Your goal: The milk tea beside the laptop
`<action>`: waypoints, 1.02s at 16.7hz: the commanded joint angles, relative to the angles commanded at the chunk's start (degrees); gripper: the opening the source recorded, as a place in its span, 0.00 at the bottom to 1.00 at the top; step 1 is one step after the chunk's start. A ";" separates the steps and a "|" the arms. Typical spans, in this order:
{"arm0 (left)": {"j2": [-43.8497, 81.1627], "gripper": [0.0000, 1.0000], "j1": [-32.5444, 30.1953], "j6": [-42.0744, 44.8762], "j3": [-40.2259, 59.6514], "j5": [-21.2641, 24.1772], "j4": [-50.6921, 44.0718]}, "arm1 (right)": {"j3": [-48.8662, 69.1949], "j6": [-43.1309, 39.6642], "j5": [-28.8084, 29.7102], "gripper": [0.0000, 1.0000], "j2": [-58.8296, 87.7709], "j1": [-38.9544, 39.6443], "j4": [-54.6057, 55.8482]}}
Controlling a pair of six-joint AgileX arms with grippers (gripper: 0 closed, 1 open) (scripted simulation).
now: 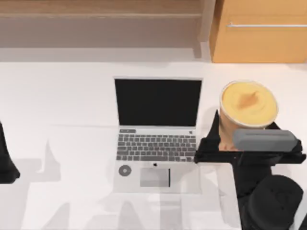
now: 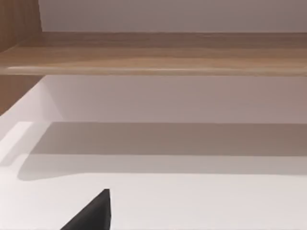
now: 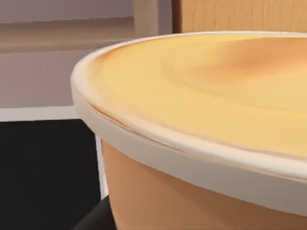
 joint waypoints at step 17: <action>0.00 1.00 0.00 0.00 0.00 0.00 0.00 | -1.65 -0.11 0.40 0.45 4.35 -0.10 -0.10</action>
